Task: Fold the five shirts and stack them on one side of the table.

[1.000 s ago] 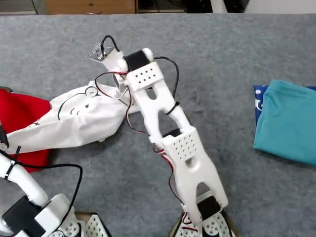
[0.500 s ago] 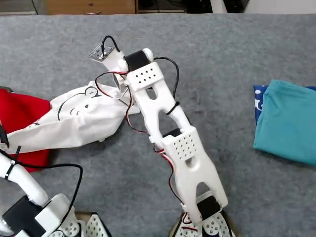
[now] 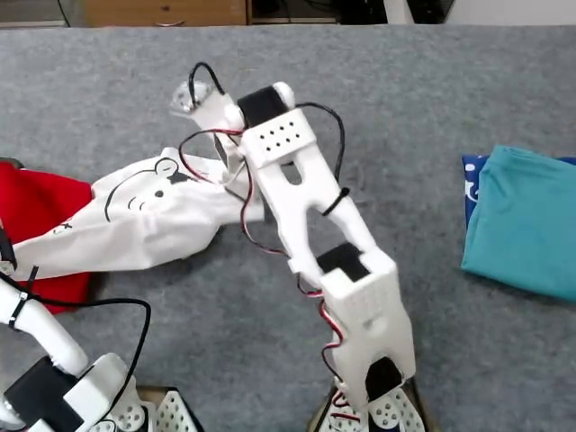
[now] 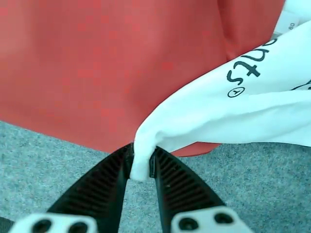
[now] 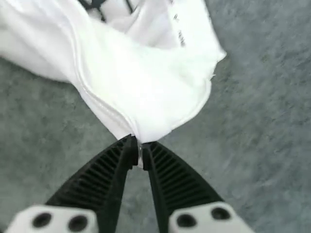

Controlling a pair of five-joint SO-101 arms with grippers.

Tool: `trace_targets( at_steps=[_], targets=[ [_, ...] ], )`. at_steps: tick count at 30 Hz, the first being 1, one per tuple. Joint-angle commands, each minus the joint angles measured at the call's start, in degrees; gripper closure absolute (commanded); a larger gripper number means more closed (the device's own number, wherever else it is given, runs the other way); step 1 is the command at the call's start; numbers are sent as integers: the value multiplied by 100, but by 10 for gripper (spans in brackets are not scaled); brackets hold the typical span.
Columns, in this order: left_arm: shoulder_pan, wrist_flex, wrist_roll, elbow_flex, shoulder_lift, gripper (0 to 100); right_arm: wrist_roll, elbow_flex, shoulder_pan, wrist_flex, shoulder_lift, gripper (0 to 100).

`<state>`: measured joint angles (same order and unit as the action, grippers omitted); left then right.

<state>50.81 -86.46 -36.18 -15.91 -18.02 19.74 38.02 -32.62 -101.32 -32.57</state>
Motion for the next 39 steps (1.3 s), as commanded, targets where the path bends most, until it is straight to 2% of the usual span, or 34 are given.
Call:
trace_targets(
  at_steps=[1,8,14,21,30,33,39],
  targets=[
    [9,79,35,53,-171,982,26,-743,84,-97,567,996],
    [9,79,35,26,-136,982,185,-1569,295,-105,743,989],
    [0,79,35,26,-119,982,264,-2158,286,-105,1411,804],
    [-167,79,62,18,-119,982,255,-2791,224,-70,1552,790],
    [-290,79,70,18,-119,982,-273,-1745,-356,132,321,790],
    [-281,79,70,18,-119,982,-501,-1314,-418,132,-180,790],
    [-273,88,70,-62,-119,982,-501,-514,-418,-18,-1086,792]
  ],
)
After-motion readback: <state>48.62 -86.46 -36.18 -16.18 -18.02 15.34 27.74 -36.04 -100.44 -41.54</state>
